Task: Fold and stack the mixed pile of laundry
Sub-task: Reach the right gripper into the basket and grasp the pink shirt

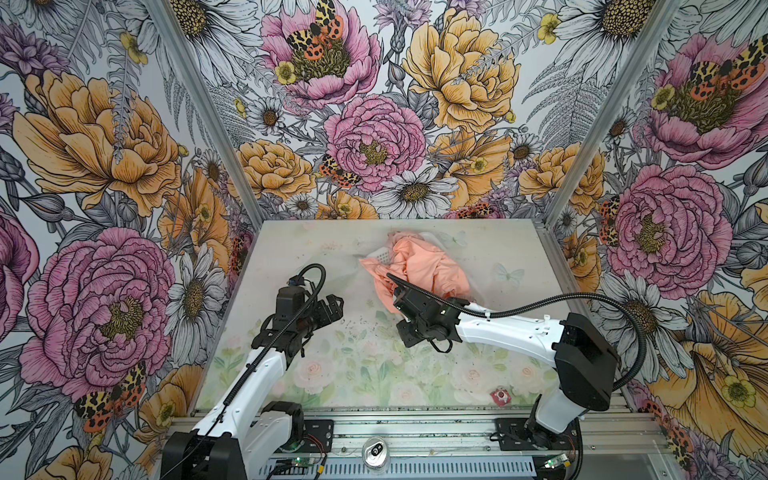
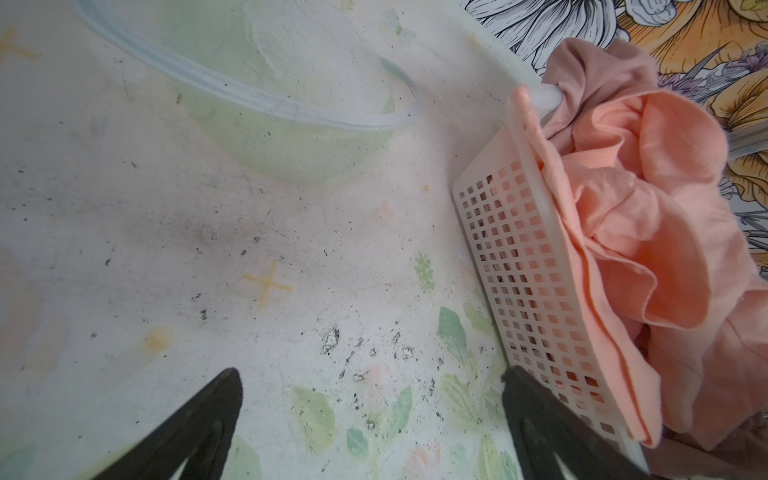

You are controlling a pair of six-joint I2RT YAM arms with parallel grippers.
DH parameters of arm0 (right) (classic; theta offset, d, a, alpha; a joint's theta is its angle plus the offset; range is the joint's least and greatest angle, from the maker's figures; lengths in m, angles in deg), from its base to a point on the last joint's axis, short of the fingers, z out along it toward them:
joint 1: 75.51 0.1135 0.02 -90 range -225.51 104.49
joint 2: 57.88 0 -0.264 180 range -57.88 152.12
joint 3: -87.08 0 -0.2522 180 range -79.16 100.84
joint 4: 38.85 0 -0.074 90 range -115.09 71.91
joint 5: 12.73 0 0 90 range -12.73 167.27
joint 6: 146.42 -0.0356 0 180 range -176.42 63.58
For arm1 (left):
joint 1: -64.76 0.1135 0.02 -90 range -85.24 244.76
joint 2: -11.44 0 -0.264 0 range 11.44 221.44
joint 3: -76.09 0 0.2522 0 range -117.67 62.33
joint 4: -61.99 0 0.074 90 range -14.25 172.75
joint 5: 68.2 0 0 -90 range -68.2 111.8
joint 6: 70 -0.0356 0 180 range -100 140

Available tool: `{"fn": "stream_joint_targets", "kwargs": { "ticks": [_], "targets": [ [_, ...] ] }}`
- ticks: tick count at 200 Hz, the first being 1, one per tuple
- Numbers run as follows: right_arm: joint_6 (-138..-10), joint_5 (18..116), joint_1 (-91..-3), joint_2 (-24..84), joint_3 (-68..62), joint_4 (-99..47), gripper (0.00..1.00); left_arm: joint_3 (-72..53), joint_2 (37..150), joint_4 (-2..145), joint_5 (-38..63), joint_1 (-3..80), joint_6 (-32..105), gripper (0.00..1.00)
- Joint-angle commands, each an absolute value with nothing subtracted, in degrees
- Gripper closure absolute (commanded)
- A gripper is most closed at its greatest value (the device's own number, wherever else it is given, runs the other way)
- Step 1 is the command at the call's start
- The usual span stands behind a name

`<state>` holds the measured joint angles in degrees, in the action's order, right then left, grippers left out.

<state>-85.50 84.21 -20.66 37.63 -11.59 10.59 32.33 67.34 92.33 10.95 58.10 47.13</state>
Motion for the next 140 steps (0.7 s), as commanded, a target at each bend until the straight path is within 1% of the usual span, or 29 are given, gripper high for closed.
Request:
{"fn": "stream_joint_targets", "kwargs": {
  "ticks": [1, 34, 40, 71, 101, 116, 124, 140],
  "targets": [
    [-88.5, 86.06, -22.89, 37.2, -12.53, 10.51, 1.0, 30.95, 66.8, 92.36, 10.05, 57.79, 47.72, 0.01],
    [-85.3, 86.33, -29.77, 34.89, -14.85, 10.54, 1.0, 30.86, 66.85, 92.49, 10.03, 57.83, 47.69, 0.01],
    [-84.05, 86.23, -32.75, 34.4, -15.06, 10.48, 1.0, 30.86, 66.98, 92.41, 10.08, 57.82, 47.68, 0.01],
    [-73.1, 84.77, -43.4, 34.03, -14.71, 10.74, 1.0, 30.77, 67.98, 92.11, 9.93, 57.74, 47.46, 0.01],
    [-63.37, 84.0, -54.28, 37.61, -11.57, 11.99, 1.0, 30.6, 68.81, 91.42, 9.85, 57.74, 47.76, 0.01],
    [-62.27, 81.74, -59.83, 39.97, -9.44, 11.83, 1.0, 30.38, 69.43, 91.14, 9.85, 57.64, 47.9, 0.01],
    [-61.47, 80.37, -61.88, 41.39, -8.11, 11.89, 1.0, 30.17, 69.77, 91.04, 9.8, 57.64, 47.92, 0.01],
    [-58.94, 81.82, -64.01, 44.17, -5.51, 11.82, 1.0, 29.6, 70.53, 90.95, 9.66, 57.49, 47.99, 0.01]
  ]
}}
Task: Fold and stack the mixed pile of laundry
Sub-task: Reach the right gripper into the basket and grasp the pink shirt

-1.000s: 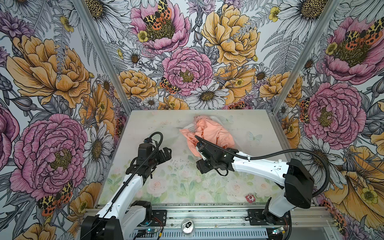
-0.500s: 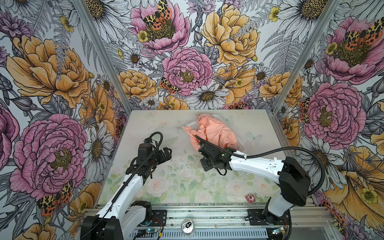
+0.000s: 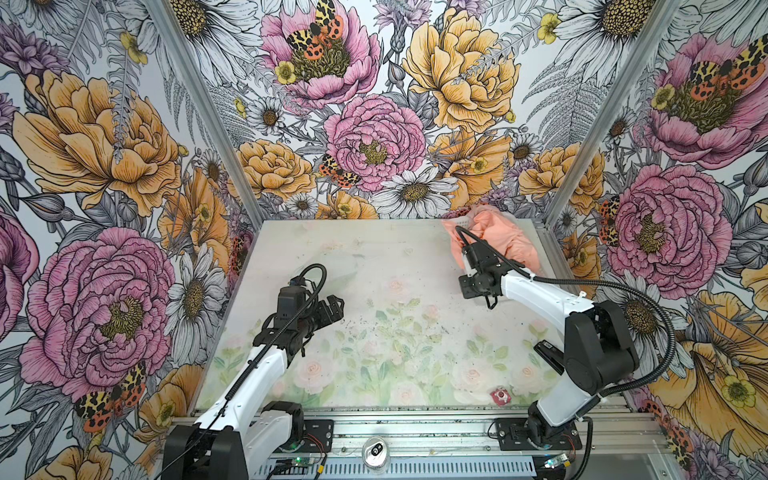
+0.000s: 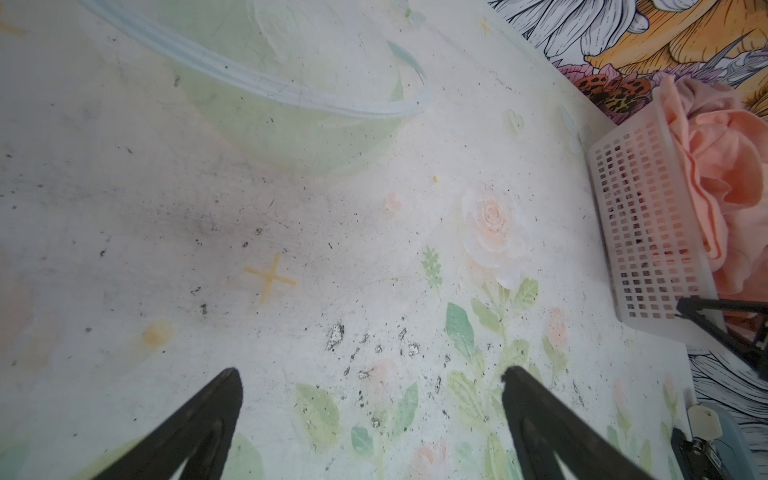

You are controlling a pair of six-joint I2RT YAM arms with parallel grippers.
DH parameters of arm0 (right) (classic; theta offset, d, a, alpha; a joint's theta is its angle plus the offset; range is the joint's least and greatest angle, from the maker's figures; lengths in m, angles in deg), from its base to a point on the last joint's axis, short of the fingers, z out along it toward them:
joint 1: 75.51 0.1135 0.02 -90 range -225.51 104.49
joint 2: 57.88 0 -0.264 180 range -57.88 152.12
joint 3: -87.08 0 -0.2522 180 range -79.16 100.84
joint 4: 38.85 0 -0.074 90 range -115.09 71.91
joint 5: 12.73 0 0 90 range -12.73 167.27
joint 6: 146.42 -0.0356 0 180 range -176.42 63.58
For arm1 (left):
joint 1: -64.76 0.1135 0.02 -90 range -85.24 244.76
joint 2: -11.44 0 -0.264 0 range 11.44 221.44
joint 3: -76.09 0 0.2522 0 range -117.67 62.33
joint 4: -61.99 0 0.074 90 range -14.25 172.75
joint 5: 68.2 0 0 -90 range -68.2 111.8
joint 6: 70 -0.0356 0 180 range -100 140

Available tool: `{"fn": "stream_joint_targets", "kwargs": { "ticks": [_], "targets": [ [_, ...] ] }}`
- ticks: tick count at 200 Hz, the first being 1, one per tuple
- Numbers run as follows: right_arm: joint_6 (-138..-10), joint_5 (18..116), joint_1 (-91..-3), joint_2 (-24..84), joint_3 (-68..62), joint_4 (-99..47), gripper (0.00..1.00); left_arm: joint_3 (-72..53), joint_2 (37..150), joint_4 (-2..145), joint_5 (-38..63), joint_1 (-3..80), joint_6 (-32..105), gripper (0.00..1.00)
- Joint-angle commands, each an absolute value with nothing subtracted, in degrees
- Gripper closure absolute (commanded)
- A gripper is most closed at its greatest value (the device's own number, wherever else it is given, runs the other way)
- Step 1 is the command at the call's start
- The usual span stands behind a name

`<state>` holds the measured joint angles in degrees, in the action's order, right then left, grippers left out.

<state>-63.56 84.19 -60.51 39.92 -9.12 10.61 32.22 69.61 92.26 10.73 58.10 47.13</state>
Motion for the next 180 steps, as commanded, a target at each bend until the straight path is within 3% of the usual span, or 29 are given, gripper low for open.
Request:
{"fn": "stream_joint_targets", "kwargs": {
  "ticks": [1, 100, 167, 180],
  "targets": [
    [-58.82, 81.92, -64.09, 44.34, -5.2, 11.87, 1.0, 29.57, 70.61, 90.95, 9.58, 57.52, 47.97, 0.01],
    [-55.72, 82.25, -74.26, 54.12, 6.4, 12.26, 1.0, 26.91, 72.78, 92.63, 9.05, 57.33, 46.71, 0.01],
    [-55.13, 83.24, -75.31, 56.9, 9.68, 12.63, 1.0, 26.56, 73.48, 92.63, 9.24, 57.13, 46.72, 0.01],
    [-55.58, 82.67, -75.33, 56.2, 10.83, 13.92, 0.85, 26.39, 73.41, 92.8, 9.32, 57.12, 46.71, 0.01]
  ]
}}
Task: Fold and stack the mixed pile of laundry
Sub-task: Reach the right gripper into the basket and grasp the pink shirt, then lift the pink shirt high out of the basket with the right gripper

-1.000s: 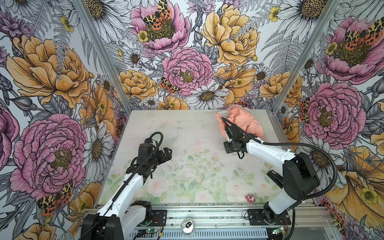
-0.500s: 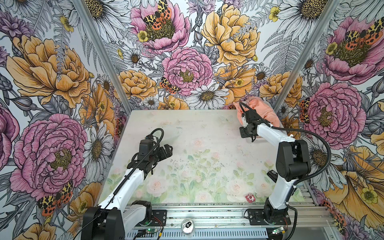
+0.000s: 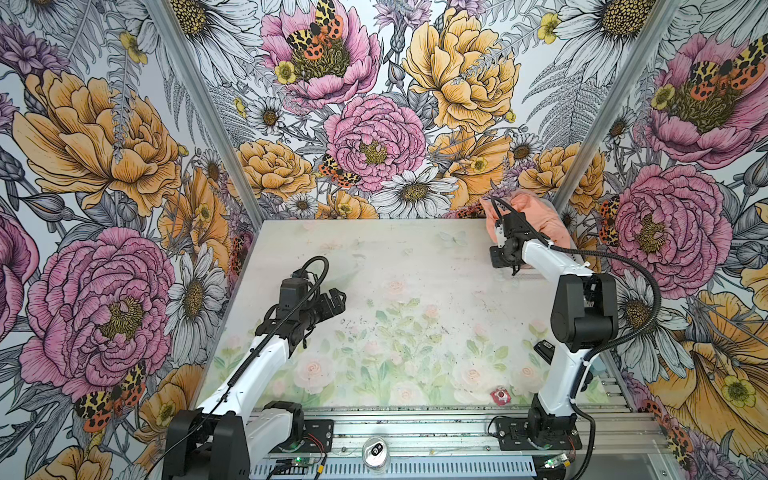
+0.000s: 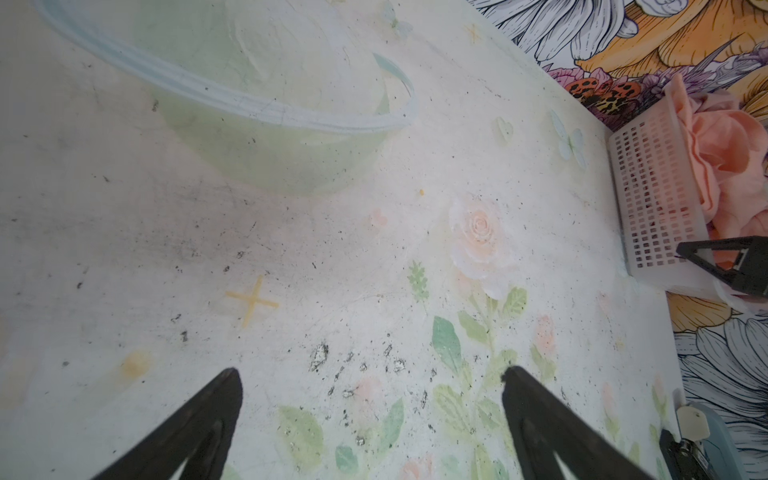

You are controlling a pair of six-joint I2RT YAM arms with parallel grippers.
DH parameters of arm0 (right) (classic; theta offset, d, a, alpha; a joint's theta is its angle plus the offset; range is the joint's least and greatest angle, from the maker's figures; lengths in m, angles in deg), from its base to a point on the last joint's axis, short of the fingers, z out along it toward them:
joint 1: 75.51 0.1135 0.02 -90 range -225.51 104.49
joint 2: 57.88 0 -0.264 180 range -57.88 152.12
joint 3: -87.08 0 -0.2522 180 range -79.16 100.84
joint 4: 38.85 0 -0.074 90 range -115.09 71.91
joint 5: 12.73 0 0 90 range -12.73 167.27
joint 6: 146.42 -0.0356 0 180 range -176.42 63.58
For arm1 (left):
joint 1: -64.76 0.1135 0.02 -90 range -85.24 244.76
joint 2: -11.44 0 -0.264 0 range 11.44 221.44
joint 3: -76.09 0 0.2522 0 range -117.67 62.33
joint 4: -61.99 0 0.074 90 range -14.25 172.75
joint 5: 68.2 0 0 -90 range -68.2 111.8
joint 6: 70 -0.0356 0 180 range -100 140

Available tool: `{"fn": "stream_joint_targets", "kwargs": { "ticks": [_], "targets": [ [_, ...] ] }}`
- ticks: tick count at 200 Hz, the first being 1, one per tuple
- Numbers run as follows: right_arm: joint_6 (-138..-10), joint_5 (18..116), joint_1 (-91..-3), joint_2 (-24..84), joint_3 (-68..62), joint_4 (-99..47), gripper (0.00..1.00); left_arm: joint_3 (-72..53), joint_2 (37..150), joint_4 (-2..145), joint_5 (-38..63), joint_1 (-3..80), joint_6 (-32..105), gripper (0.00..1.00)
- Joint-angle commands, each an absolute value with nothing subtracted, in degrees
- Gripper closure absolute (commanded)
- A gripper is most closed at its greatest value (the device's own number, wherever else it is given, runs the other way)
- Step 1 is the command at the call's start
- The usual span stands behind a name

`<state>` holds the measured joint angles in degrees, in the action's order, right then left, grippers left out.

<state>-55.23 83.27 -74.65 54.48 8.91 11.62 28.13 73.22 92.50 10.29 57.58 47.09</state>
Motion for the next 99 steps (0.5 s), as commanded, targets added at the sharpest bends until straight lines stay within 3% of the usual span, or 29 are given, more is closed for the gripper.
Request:
{"fn": "stream_joint_targets", "kwargs": {
  "ticks": [1, 74, 99],
  "targets": [
    [-55.6, 82.61, -75.33, 56.07, 10.88, 14.02, 0.84, 26.38, 73.41, 92.84, 9.32, 57.12, 46.71, 0.01],
    [-62.94, 78.74, -79.11, 44.96, 20.53, 19.21, 0.21, 27.16, 72.19, 92.81, 9.91, 56.42, 47.93, 0.01],
    [-66.36, 79.93, -83.46, 47.6, 25.67, 19.3, 0.08, 27.89, 72.21, 91.8, 10.2, 55.91, 48.48, 0.01]
  ]
}}
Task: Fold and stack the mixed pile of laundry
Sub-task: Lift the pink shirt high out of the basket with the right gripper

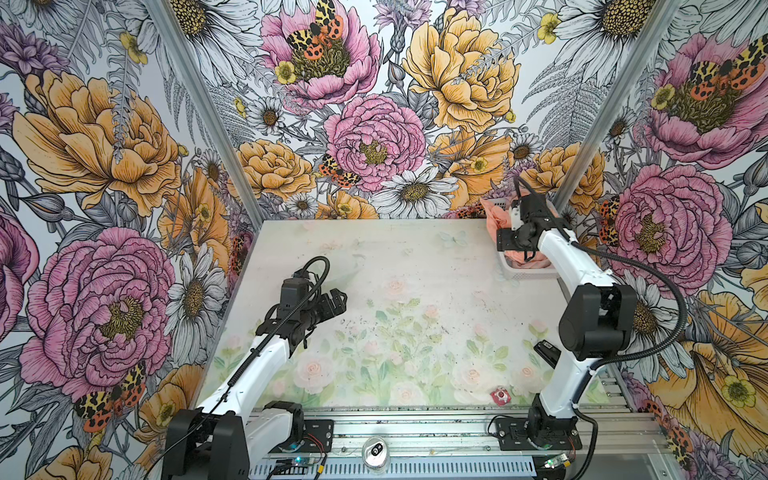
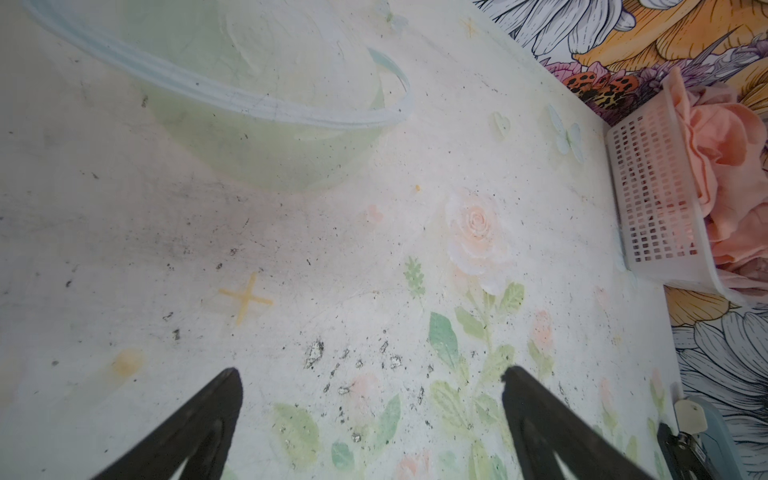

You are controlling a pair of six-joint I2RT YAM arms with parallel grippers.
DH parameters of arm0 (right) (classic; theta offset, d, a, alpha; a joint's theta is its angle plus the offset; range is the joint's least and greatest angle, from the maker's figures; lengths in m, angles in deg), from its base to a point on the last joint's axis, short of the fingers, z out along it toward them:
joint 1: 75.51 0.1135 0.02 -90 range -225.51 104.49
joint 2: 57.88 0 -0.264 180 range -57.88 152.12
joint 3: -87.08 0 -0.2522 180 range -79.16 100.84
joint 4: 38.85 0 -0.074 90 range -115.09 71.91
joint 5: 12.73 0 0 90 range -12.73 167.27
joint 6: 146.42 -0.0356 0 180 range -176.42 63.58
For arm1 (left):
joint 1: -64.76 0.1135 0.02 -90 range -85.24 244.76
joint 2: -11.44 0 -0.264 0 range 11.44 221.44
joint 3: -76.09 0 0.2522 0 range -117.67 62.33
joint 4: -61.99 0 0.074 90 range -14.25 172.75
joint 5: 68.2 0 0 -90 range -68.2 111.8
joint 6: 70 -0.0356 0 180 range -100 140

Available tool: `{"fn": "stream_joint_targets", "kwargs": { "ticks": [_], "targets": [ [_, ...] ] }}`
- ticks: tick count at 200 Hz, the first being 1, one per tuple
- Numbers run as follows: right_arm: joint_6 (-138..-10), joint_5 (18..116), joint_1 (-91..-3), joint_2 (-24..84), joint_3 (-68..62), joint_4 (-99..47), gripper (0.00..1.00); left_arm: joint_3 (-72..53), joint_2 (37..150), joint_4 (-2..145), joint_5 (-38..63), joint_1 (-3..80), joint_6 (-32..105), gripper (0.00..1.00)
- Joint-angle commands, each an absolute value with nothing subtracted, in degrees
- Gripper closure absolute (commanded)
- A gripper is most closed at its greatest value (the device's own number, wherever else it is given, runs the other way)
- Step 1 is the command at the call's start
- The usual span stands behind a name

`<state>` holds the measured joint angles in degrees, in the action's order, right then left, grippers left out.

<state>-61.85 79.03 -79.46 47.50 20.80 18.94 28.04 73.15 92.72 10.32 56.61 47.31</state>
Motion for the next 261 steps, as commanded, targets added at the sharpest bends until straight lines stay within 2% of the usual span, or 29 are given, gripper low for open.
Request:
{"fn": "stream_joint_targets", "kwargs": {
  "ticks": [1, 38, 71, 96, 108, 120, 129, 140, 146, 158, 205, 261],
  "targets": [
    [-66.44, 79.83, -83.71, 47.77, 25.86, 19.3, 0.08, 27.97, 72.23, 91.68, 10.2, 55.9, 48.61, 0.01],
    [-70.41, 75.11, -88.62, 57.74, 36.58, 20.81, 0.03, 28.24, 73.03, 90.86, 10.18, 55.43, 49.15, 0.01],
    [-70.03, 72.49, -88.78, 69.89, 50.61, 26.89, 0.02, 27.92, 73.41, 90.92, 10.49, 55.05, 49.35, 0.01],
    [-70.15, 74.2, -88.52, 77.96, 58.65, 31.91, 0.03, 27.78, 73.67, 90.95, 10.95, 54.66, 49.79, 0.01],
    [-70.58, 74.86, -88.56, 79.86, 59.44, 32.68, 0.1, 27.7, 73.87, 90.9, 11.08, 54.46, 50.05, 0.01],
    [-71.61, 75.11, -88.68, 80.71, 59.2, 33.09, 0.24, 27.62, 73.98, 90.91, 11.25, 54.2, 50.18, 0.01],
    [-72.14, 74.58, -88.7, 80.35, 58.46, 33.01, 0.44, 27.53, 74.02, 90.87, 11.34, 54.04, 50.25, 0.01],
    [-72.53, 74.56, -88.48, 79.26, 58.12, 32.92, 0.77, 27.39, 73.96, 90.88, 11.34, 53.95, 50.39, 0.01],
    [-72.59, 74.67, -88.22, 78.32, 58.04, 32.92, 0.87, 27.28, 74.0, 90.87, 11.41, 53.94, 50.41, 0.01],
    [-71.86, 75.96, -87.59, 76.02, 58.29, 32.84, 0.99, 27.11, 73.92, 90.87, 11.38, 53.79, 50.34, 0.01],
    [-69.6, 78.77, -85.03, 63.13, 60.54, 31.79, 1.0, 26.86, 72.6, 90.56, 11.69, 53.62, 50.27, 0.01],
    [-68.65, 73.36, -80.42, 47.0, 61.81, 26.2, 1.0, 26.82, 70.02, 90.87, 12.47, 53.74, 50.14, 0.01]
  ]
}}
